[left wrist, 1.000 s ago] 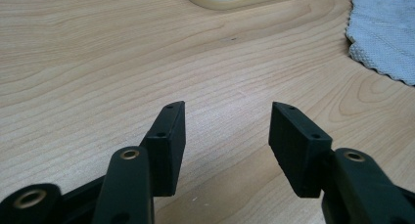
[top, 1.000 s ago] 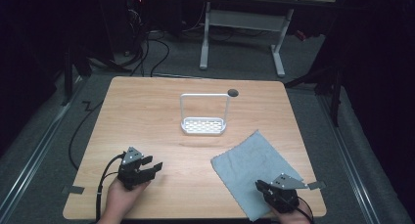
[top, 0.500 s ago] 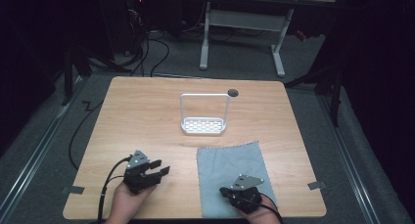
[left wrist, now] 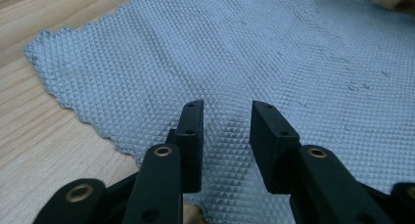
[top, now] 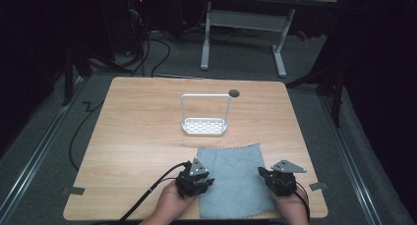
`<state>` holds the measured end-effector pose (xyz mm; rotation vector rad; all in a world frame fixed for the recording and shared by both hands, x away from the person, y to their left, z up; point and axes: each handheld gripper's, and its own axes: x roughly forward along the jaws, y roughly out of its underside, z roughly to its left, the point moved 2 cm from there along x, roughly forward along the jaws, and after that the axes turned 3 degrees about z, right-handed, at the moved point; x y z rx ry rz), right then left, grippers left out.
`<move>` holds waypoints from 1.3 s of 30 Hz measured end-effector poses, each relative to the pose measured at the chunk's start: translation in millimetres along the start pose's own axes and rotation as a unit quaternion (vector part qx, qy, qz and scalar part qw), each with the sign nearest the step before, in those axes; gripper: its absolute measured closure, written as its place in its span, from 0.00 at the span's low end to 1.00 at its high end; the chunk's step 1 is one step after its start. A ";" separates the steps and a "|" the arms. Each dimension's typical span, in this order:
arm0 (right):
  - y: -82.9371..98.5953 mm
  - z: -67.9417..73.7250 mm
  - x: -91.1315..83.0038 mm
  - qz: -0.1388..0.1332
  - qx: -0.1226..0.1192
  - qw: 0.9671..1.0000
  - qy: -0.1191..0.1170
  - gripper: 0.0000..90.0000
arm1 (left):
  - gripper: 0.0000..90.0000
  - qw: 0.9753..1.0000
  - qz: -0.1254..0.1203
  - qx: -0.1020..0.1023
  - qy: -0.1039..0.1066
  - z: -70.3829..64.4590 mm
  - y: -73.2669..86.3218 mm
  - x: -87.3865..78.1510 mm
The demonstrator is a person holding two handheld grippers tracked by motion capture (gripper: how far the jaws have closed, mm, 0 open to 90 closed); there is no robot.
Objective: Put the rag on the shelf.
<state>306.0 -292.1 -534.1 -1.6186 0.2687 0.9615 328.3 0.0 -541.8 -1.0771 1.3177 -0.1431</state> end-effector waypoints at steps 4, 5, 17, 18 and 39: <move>3.0 12.6 6.8 0.017 -0.020 1.000 -0.010 1.00 | 0.71 1.000 0.019 -0.004 -0.001 6.0 7.2 -12.5; 2.6 19.5 7.7 0.017 -0.023 0.999 -0.022 1.00 | 0.71 1.000 0.025 -0.004 -0.009 9.2 13.0 -20.2; -7.3 86.8 4.9 -0.029 -0.081 0.989 -0.124 0.79 | 0.61 0.994 -0.035 -0.096 -0.026 54.9 68.3 -89.8; -6.5 78.4 4.7 -0.031 -0.066 0.991 -0.108 0.74 | 0.58 0.993 -0.049 -0.101 -0.045 67.1 63.3 -89.5; -13.0 54.2 12.1 -0.040 -0.009 0.997 -0.064 0.58 | 0.82 0.987 -0.029 -0.116 -0.107 102.6 37.4 -50.5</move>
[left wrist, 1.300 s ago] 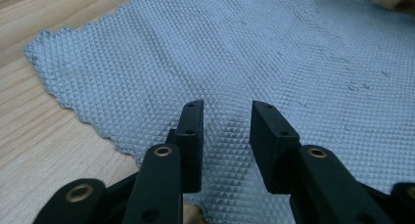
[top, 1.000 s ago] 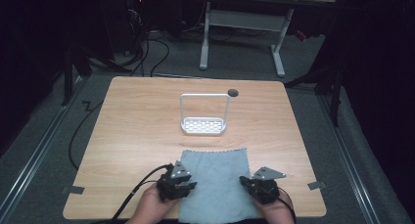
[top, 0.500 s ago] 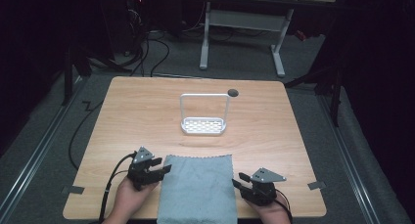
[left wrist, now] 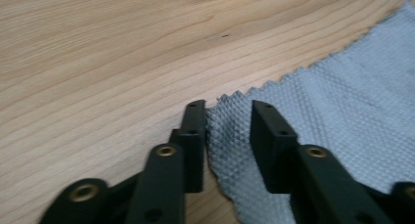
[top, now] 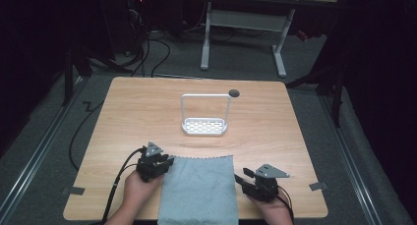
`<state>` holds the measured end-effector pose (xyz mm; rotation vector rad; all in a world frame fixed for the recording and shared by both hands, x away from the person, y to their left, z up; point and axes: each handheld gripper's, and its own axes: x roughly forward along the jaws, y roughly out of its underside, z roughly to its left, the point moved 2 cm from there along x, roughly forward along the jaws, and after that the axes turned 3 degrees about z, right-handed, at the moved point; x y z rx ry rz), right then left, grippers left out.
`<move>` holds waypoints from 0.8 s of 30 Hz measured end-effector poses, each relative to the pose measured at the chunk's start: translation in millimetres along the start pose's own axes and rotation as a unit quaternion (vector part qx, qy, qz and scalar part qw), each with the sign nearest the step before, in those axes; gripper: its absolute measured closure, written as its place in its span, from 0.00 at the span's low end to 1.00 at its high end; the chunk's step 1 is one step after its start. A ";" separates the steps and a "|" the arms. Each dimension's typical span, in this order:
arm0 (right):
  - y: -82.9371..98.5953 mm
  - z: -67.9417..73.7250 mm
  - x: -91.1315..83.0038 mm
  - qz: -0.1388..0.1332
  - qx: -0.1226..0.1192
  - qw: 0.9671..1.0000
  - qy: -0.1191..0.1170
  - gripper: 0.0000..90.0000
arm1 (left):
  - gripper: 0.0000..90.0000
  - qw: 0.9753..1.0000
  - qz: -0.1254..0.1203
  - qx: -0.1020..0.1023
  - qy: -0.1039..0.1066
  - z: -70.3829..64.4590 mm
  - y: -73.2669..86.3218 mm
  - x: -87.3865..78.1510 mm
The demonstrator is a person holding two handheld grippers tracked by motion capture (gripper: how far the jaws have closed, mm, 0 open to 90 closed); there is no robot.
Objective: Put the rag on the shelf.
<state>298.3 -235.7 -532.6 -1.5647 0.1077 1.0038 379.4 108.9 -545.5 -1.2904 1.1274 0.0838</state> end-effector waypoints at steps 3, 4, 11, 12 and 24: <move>-13.1 0.2 11.5 0.008 -0.008 1.000 0.012 0.53 | 0.96 1.000 -0.005 -0.006 0.013 0.7 1.5 1.4; -15.9 -0.6 14.8 0.008 -0.012 1.000 0.019 0.51 | 0.98 1.000 -0.006 -0.012 0.019 2.1 1.8 1.5; -37.4 -9.2 56.1 0.045 0.017 0.998 0.033 0.54 | 0.99 0.999 -0.007 -0.017 0.029 3.4 2.6 1.1; -38.4 -9.4 59.5 0.048 0.012 0.998 0.038 0.53 | 0.99 0.999 -0.007 -0.017 0.029 3.4 2.6 1.1; -36.4 -0.1 62.7 0.047 -0.024 0.998 0.031 0.98 | 0.99 0.999 -0.006 -0.014 0.029 3.3 3.4 0.0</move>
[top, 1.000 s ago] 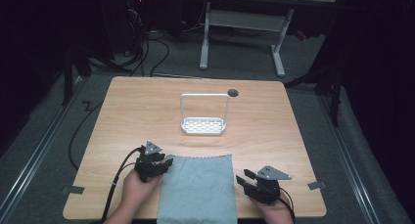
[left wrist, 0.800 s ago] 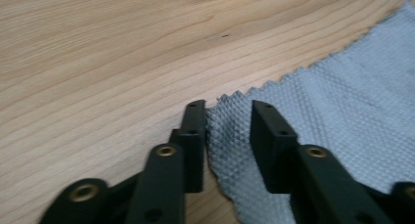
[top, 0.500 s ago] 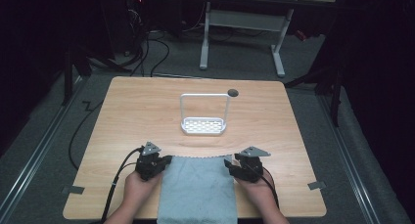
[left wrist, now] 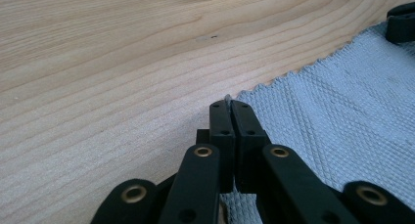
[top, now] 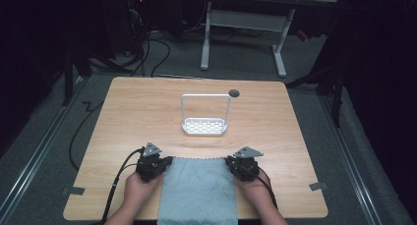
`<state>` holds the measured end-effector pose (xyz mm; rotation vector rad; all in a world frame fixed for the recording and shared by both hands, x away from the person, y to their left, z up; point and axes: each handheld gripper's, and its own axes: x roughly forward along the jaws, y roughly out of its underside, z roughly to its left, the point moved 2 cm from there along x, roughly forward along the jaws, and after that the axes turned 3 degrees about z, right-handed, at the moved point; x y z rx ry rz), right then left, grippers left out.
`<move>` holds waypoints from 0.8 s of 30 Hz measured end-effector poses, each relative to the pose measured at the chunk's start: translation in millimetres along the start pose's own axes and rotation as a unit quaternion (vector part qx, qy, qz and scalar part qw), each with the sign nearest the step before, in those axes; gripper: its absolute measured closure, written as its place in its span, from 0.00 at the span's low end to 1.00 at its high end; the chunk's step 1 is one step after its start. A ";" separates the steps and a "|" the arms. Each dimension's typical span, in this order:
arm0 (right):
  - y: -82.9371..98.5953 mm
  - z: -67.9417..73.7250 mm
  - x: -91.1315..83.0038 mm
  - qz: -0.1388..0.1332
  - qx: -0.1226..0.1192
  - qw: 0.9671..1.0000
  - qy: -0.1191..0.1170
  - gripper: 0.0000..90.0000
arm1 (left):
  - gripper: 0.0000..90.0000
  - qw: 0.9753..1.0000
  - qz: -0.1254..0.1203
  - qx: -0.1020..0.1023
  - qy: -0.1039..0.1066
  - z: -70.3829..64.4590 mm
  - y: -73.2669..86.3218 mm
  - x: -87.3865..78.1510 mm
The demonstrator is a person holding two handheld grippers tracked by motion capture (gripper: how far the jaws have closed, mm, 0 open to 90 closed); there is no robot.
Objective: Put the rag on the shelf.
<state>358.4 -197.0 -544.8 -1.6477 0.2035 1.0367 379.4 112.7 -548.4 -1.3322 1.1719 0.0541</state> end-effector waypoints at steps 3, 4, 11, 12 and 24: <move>0.9 2.2 -1.8 -0.006 -0.010 1.000 -0.011 0.99 | 0.99 1.000 -0.009 0.007 -0.001 -1.4 0.7 -2.4; 1.9 0.3 -6.9 -0.024 -0.003 1.000 -0.015 0.99 | 0.99 1.000 -0.015 0.008 0.001 -2.1 0.9 -4.4; 0.7 -0.2 -21.4 -0.062 0.009 0.998 -0.020 0.99 | 0.99 0.999 -0.048 0.010 0.021 -8.5 -1.8 -18.3; 0.2 1.3 -24.2 -0.065 0.011 0.998 -0.020 0.99 | 0.99 0.998 -0.051 0.012 0.025 -9.8 -1.8 -20.7; -6.6 11.0 -44.7 -0.113 -0.006 0.993 -0.014 0.99 | 0.99 0.995 -0.092 0.027 0.032 -33.9 -5.6 -45.4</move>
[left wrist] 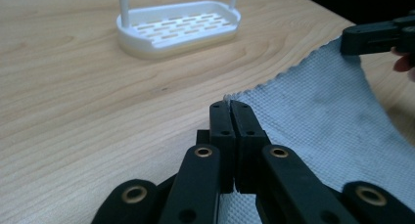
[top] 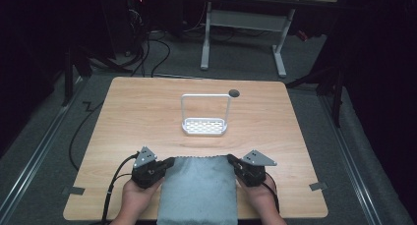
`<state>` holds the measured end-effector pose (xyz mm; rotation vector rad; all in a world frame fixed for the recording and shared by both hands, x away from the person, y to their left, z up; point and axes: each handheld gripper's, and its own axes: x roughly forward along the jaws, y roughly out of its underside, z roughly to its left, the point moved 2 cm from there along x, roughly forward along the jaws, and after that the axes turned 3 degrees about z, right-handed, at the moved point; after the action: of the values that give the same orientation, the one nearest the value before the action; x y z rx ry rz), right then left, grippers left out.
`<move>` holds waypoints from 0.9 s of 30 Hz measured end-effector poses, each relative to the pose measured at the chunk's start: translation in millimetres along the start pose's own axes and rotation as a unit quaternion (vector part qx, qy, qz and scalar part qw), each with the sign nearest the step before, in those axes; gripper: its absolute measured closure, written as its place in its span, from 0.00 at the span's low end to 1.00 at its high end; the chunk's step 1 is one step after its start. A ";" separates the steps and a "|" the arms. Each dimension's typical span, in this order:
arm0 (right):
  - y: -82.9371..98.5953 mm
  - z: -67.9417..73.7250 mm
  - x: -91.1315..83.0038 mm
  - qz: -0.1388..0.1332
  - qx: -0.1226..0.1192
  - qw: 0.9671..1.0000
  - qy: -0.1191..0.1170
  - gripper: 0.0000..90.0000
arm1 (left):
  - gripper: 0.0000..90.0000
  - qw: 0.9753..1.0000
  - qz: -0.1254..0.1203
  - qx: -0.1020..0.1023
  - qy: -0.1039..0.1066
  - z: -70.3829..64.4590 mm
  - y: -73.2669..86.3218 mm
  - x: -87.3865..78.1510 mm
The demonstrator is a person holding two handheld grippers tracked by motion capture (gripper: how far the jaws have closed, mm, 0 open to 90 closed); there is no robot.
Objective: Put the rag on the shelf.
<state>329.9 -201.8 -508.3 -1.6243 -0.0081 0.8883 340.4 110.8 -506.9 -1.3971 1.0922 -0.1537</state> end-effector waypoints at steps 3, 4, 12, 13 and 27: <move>-1.4 1.7 -1.6 -0.005 0.000 1.000 0.001 0.99 | 0.99 1.000 -0.001 0.013 -0.006 -4.3 -1.3 -0.5; -2.7 2.5 -2.9 -0.011 0.000 1.000 -0.001 0.99 | 0.99 1.000 -0.004 0.013 -0.006 -5.1 -2.0 0.1; -10.2 5.0 -12.8 -0.042 -0.006 0.999 0.002 0.99 | 0.99 0.999 -0.026 0.011 -0.017 -1.2 -9.9 -1.4; -12.6 4.8 -15.7 -0.050 -0.008 0.999 0.003 0.99 | 0.99 0.999 -0.030 0.011 -0.020 -0.9 -10.6 -2.6; -44.2 17.0 -36.6 -0.106 -0.049 0.993 0.034 0.99 | 0.99 0.994 -0.106 0.027 -0.022 -1.3 -45.0 -29.1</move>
<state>315.0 -192.3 -451.1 -1.7088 -0.1770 0.6769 346.2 118.2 -454.2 -1.4601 0.8959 -0.3020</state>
